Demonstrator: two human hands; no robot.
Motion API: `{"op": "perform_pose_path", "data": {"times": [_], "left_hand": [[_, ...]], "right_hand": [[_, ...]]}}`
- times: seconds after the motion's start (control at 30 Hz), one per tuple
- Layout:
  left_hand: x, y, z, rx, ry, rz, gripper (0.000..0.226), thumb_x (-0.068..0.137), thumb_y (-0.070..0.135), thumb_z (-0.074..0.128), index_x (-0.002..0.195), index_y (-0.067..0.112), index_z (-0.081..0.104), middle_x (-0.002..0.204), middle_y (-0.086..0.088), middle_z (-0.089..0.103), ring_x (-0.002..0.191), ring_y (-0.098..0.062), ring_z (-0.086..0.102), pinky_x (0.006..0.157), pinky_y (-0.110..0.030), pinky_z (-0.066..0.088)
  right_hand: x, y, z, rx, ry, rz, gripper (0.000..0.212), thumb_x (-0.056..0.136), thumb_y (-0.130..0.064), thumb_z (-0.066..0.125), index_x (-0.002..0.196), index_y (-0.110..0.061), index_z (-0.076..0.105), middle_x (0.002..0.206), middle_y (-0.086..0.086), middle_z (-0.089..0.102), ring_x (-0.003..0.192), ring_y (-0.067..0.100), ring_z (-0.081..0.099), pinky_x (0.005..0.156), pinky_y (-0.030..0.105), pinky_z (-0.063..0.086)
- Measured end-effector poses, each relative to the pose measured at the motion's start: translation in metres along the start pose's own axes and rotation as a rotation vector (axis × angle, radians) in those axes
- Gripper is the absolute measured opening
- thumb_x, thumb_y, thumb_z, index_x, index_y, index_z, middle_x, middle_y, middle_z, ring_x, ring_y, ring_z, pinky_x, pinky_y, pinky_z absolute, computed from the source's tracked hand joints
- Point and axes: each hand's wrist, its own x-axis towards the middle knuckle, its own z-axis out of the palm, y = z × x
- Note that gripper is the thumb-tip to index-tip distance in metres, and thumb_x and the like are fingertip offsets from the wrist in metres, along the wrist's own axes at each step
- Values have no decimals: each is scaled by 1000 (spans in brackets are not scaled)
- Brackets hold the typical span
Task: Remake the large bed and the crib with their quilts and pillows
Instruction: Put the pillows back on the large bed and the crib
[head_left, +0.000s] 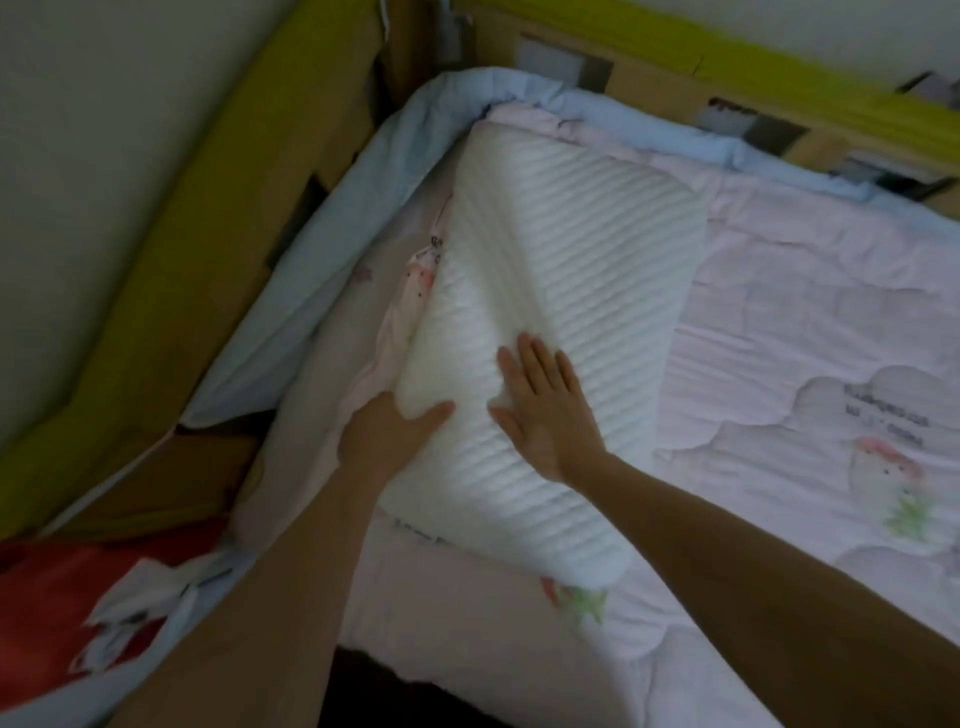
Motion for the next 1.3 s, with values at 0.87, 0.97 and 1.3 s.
{"op": "perform_pose_path", "data": {"times": [0.87, 0.97, 1.3], "left_hand": [[-89, -57, 54, 533, -88, 216, 85, 98, 45, 43, 148, 27, -23, 156, -7, -27, 146, -32, -13, 118, -52, 7], [-104, -35, 26, 701, -260, 171, 76, 98, 41, 45, 153, 18, -2, 160, -9, -4, 146, -30, 11, 116, -45, 23], [-239, 87, -87, 967, -105, 444, 42, 101, 38, 37, 132, 13, 49, 133, -5, 53, 119, -22, 53, 101, -36, 41]], "right_hand": [[-167, -36, 63, -182, -217, -181, 88, 87, -18, 51, 152, -22, -8, 156, 12, -22, 143, 29, -22, 117, 50, -13], [-172, -37, 24, -234, -500, -142, 78, 91, -16, 47, 153, -19, -1, 158, 5, -20, 146, 24, -17, 119, 46, -3], [-195, -17, -185, 27, -455, 308, 34, 92, -16, 43, 125, -12, 53, 125, 7, 56, 113, 25, 56, 91, 33, 44]]}}
